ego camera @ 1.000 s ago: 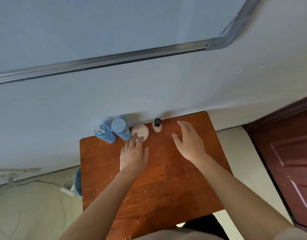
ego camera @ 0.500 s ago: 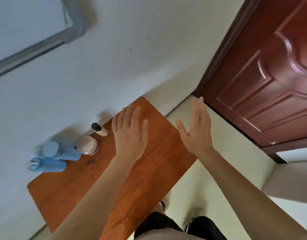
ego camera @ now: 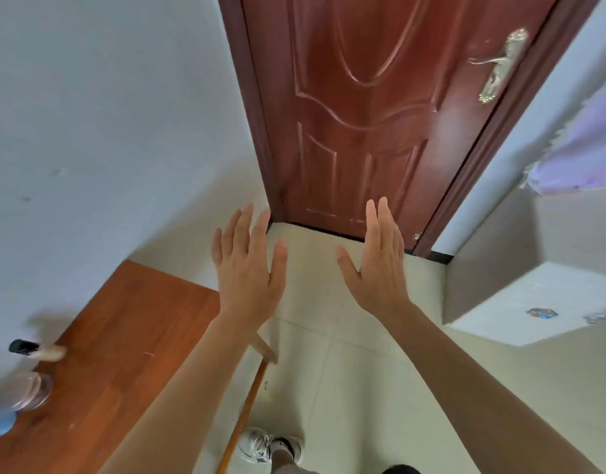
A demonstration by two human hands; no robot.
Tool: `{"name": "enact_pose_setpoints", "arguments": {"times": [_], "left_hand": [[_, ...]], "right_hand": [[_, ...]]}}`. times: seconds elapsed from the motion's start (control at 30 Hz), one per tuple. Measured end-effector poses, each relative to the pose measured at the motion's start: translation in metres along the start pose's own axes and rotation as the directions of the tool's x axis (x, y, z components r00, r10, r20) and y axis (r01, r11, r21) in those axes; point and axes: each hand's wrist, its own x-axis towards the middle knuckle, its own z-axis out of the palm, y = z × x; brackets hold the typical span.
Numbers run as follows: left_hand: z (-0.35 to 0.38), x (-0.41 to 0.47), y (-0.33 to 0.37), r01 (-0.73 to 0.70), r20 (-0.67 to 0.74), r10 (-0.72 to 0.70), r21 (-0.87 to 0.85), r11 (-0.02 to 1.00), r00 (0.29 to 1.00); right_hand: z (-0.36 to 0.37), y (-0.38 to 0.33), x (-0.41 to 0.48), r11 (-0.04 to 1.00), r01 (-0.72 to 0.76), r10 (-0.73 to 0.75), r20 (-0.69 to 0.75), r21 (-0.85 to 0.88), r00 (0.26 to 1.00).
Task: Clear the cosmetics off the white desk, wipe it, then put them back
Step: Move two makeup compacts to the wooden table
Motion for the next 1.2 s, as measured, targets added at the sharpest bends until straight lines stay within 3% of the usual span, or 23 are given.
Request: {"name": "enact_pose_setpoints", "arguments": {"times": [0.13, 0.3, 0.57, 0.83, 1.0, 1.2], "left_hand": [[0.031, -0.001, 0.124, -0.176, 0.046, 0.178, -0.056, 0.983, 0.983], [0.072, 0.003, 0.255, -0.374, 0.127, 0.386, -0.112, 0.921, 0.914], [0.157, 0.006, 0.403, -0.599, 0.223, 0.634, -0.208, 0.773, 0.741], [0.269, 0.061, 0.536, -0.646, 0.231, 0.726, -0.338, 0.684, 0.648], [0.325, 0.098, 0.641, -0.684, 0.243, 0.798, -0.416, 0.600, 0.552], [0.386, 0.112, 0.739, -0.715, 0.332, 0.849, -0.461, 0.526, 0.411]], "right_hand": [[-0.113, 0.087, -0.031, 0.991, -0.115, 0.103, -0.147, -0.072, 0.984], [-0.227, 0.184, -0.076, 0.944, -0.298, 0.238, -0.327, -0.145, 0.915], [-0.300, 0.299, -0.121, 0.841, -0.515, 0.402, -0.442, -0.168, 0.802], [-0.378, 0.421, -0.090, 0.724, -0.634, 0.495, -0.435, -0.272, 0.752], [-0.453, 0.494, -0.076, 0.583, -0.747, 0.569, -0.496, -0.319, 0.656], [-0.503, 0.571, -0.087, 0.467, -0.850, 0.704, -0.480, -0.243, 0.524]]}}
